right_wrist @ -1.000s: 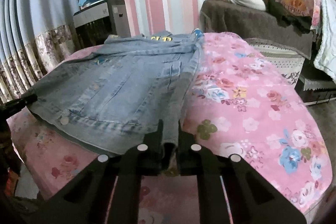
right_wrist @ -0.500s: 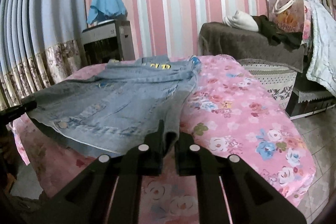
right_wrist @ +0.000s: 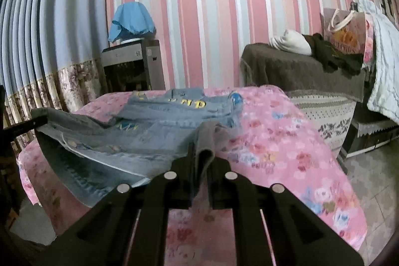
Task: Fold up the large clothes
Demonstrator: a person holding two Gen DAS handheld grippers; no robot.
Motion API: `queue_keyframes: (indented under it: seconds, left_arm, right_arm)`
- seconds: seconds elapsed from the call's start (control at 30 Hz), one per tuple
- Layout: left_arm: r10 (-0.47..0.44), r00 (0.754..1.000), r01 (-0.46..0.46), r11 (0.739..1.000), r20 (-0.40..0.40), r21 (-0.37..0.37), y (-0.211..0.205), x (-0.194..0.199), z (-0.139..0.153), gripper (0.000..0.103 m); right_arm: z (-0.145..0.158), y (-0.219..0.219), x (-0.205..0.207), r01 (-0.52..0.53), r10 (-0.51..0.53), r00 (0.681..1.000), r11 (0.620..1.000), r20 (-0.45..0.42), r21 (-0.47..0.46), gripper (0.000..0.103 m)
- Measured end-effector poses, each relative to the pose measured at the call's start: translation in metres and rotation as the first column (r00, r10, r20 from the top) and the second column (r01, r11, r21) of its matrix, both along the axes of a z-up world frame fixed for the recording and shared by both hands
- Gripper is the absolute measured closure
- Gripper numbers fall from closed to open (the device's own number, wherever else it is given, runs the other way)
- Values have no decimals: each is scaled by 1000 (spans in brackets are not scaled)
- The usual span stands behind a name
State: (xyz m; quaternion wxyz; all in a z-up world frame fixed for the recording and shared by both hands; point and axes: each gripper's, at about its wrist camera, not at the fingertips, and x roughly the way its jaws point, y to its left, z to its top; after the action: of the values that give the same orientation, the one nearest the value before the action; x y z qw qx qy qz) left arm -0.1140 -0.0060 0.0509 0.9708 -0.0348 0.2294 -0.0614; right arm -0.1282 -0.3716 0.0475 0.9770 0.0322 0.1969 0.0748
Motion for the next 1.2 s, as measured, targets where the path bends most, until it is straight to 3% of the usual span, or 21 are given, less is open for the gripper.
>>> queue_keyframes:
  seconds: [0.37, 0.53, 0.9, 1.2]
  left_arm:
    - [-15, 999, 13, 999, 48, 43, -9, 89, 50, 94]
    - [-21, 998, 17, 998, 62, 61, -14, 143, 63, 94]
    - [-12, 1000, 11, 995, 12, 102, -22, 281, 54, 94]
    - [46, 999, -44, 994, -19, 105, -18, 336, 39, 94]
  right_arm:
    - [42, -4, 85, -9, 10, 999, 1000, 47, -20, 96]
    - [53, -7, 144, -14, 15, 1000, 1000, 25, -19, 95]
    - [50, -5, 273, 9, -11, 999, 999, -52, -32, 95]
    - [41, -3, 322, 11, -13, 997, 1000, -73, -18, 95]
